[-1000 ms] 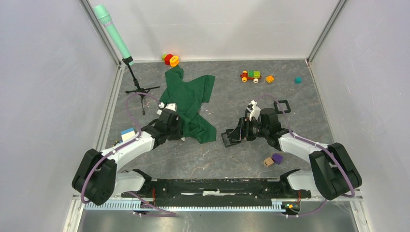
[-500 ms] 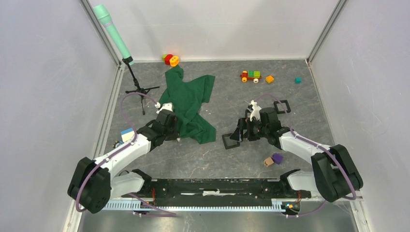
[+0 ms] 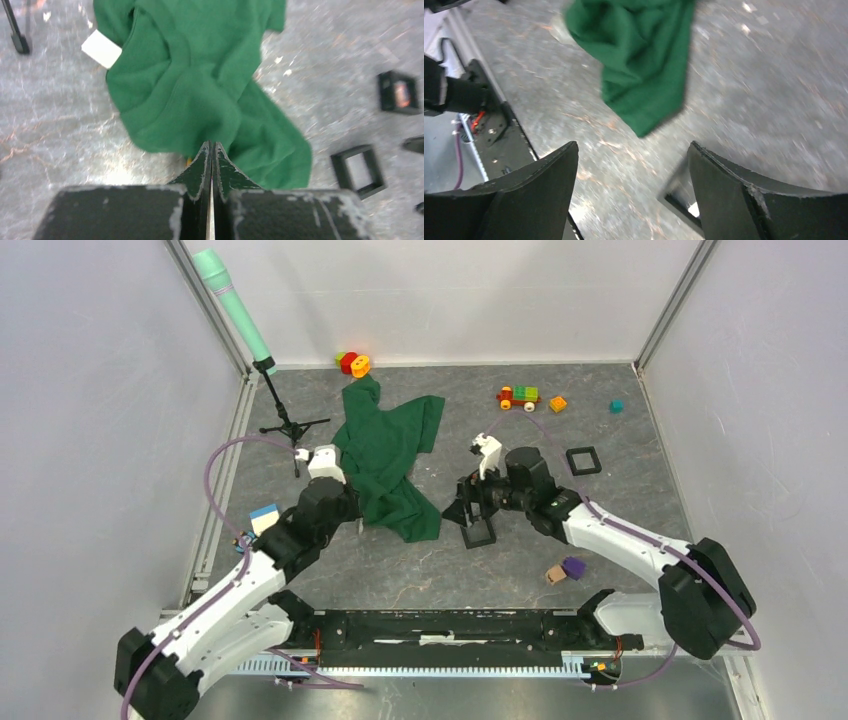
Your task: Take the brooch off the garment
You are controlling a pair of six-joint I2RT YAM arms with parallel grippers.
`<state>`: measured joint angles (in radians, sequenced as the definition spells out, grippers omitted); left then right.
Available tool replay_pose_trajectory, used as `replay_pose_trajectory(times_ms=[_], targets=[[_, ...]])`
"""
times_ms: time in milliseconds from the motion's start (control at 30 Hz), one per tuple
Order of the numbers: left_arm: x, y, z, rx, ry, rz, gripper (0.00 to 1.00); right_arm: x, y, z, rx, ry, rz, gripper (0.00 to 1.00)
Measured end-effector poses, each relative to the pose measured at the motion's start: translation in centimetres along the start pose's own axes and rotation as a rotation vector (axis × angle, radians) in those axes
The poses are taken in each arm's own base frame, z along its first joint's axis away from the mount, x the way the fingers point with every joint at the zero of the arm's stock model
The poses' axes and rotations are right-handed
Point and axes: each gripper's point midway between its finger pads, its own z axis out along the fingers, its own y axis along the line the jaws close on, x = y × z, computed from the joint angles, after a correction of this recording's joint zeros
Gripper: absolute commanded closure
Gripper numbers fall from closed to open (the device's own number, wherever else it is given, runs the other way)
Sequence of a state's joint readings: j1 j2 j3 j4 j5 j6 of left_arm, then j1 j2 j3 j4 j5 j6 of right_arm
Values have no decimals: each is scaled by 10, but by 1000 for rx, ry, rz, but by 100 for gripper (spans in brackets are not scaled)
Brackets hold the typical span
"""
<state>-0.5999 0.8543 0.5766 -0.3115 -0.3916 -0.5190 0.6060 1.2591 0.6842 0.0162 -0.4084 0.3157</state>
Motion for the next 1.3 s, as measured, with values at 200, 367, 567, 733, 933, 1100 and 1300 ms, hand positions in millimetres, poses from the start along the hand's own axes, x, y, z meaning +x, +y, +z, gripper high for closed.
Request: replay_pose_trajectory(times_ms=[200, 367, 567, 733, 933, 1100, 1300], targets=[[-36, -22, -13, 163, -210, -66, 97, -31, 35, 18, -129, -94, -96, 17], [-39, -24, -10, 117, -139, -38, 68, -60, 41, 26, -147, -162, -124, 16], [-25, -14, -6, -28, 55, -6, 40, -69, 40, 27, -136, -182, -131, 16], [32, 19, -21, -82, 141, -83, 36, -57, 36, 29, -127, -163, -121, 16], [63, 36, -27, -86, 136, -198, 49, -40, 29, 29, -110, -134, -108, 16], [76, 37, -18, -96, 157, -254, 48, -44, 31, 25, -110, -148, -113, 16], [83, 32, -3, -88, 182, -320, 50, -46, 30, 22, -98, -157, -125, 15]])
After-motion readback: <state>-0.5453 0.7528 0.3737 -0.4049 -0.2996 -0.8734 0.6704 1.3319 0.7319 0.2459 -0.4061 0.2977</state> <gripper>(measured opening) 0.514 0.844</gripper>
